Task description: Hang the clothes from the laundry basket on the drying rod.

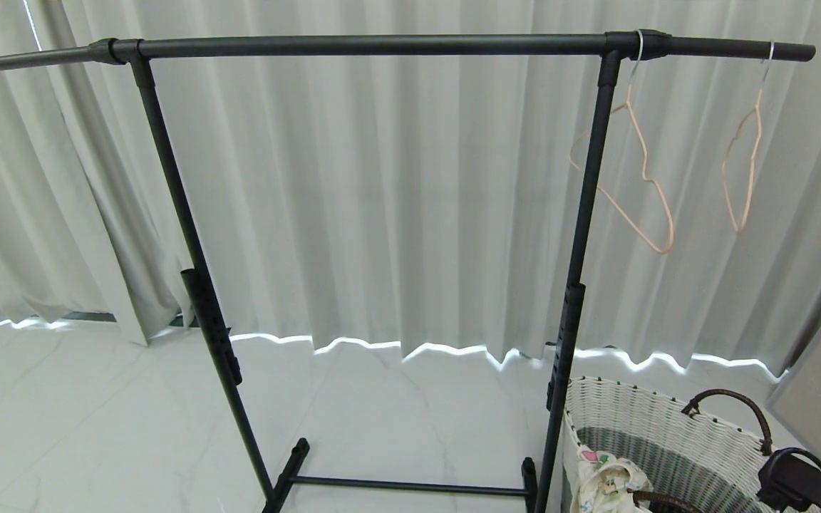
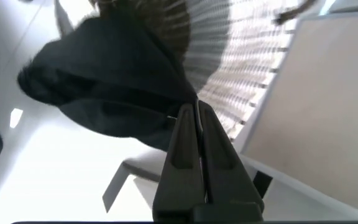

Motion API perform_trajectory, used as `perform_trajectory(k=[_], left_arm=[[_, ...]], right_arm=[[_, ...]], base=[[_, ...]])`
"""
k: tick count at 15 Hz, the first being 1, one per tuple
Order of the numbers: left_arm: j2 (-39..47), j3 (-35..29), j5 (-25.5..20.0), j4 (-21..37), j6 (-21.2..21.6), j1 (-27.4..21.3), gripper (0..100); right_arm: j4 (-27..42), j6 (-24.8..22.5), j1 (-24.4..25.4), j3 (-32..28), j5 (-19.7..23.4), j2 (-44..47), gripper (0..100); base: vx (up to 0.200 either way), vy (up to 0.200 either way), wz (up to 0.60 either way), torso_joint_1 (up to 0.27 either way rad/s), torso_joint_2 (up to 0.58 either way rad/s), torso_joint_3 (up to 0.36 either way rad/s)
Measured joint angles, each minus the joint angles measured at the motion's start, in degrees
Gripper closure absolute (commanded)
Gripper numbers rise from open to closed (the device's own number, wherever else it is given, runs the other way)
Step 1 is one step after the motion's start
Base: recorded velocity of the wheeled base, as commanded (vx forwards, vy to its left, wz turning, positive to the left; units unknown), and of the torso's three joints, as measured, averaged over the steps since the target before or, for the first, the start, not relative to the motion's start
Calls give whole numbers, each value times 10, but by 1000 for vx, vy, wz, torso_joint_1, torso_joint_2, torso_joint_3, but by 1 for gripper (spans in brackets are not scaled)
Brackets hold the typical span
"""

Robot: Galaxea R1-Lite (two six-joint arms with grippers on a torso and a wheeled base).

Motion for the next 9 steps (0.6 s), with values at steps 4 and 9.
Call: perform_trajectory(k=[4,9], left_arm=[[0,0,0,0,0,0,0],[0,0,0,0,0,0,0]], right_arm=[[126,-1,0,-22,-17,-129,100],[559,0,0,-243,-24,-293,100]], base=[[0,0,0,0,0,0],[0,0,0,0,0,0]])
